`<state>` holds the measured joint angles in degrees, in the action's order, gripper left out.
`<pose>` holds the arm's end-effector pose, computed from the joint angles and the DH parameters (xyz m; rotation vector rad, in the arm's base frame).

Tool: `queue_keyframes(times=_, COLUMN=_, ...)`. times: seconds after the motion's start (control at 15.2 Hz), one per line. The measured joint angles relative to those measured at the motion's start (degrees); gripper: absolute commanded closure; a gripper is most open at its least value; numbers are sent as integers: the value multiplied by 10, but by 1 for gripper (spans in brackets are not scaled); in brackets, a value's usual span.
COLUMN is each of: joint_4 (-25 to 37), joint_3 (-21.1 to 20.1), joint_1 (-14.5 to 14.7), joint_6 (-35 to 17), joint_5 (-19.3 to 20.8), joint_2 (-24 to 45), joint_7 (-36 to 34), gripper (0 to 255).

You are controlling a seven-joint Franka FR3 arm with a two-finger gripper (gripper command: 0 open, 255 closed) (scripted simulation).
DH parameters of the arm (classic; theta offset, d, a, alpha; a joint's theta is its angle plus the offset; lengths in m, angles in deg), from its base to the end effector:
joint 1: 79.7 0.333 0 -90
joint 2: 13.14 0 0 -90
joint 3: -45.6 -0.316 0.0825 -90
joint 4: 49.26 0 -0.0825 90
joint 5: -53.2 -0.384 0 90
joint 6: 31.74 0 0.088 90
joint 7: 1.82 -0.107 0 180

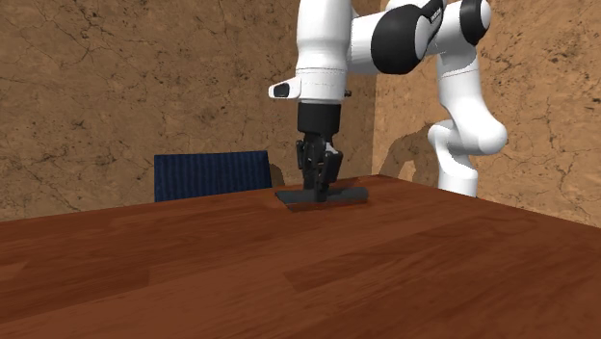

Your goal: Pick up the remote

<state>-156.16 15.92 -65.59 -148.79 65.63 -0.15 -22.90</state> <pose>0.4566 0.4001 0.4082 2.9746 0.7387 0.0465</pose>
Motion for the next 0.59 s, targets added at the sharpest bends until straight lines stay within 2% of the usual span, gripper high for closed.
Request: queue_keyframes(times=0.59, joint_4=43, joint_3=-4, joint_1=-2, joint_6=59, joint_5=-15, joint_2=-20, joint_7=13, gripper=255)
